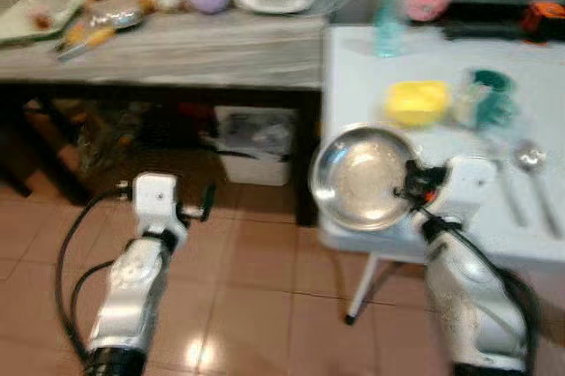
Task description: Setting the table
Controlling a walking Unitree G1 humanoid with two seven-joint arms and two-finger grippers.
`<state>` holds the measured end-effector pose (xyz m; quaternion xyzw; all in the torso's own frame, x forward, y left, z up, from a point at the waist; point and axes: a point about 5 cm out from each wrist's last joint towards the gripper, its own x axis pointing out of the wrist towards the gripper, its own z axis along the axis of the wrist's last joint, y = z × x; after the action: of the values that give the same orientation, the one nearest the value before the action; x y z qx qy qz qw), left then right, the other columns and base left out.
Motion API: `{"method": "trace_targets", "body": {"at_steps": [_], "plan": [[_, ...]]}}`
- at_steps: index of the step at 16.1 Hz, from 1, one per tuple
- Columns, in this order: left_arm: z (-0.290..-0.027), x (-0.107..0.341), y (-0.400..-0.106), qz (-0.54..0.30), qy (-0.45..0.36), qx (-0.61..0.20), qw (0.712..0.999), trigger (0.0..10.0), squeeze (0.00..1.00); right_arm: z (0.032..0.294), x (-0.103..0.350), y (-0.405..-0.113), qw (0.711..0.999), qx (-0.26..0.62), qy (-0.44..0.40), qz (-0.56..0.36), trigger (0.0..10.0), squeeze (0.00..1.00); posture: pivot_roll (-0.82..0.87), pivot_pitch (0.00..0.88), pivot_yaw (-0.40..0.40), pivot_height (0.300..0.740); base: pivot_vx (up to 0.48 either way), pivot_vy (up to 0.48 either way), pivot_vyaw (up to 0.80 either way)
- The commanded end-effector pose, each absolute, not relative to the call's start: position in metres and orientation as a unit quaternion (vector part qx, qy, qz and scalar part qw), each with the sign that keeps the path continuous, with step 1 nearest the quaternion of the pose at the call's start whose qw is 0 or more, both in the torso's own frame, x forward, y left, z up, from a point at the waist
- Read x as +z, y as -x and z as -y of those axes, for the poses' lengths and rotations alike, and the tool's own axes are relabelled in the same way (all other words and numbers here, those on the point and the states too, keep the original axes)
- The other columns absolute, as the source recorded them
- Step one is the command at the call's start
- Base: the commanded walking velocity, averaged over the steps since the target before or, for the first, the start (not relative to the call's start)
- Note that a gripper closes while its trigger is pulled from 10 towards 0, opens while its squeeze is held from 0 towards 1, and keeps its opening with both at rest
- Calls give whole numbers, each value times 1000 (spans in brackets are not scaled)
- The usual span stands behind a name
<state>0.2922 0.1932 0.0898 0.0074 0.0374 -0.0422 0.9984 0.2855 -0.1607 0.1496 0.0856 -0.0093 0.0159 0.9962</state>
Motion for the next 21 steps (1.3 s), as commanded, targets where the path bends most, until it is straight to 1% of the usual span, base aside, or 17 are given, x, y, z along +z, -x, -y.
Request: {"method": "trace_targets", "body": {"at_steps": [1, 10, 18, 19, 21], "plan": [[-192, 93, -293, -34, -10, -43, 998, 10000, 0, 163, 154, -286, 996, 13, -81, 19, 10000, 0, -50, 79, 61, 740, 0, 480, 0], [-183, 95, -296, -30, -13, -55, 998, 10000, 0, 167, 153, -286, 997, 2, -73, 25, 10000, 0, -52, 83, 71, 740, 0, 477, 0], [-182, 95, -297, -31, -24, -57, 998, 10000, 0, 167, 152, -286, 997, -5, -72, 28, 10000, 0, -49, 81, 77, 740, 0, 471, 0], [-181, 94, -297, -32, -18, -52, 998, 10000, 0, 168, 152, -285, 997, -6, -70, 28, 10000, 0, -51, 82, 74, 740, 0, 322, 0], [-178, 97, -297, -19, -20, -66, 997, 10000, 0, 169, 152, -285, 997, -6, -69, 27, 10000, 0, -52, 82, 71, 740, 0, 0, 0]]}}
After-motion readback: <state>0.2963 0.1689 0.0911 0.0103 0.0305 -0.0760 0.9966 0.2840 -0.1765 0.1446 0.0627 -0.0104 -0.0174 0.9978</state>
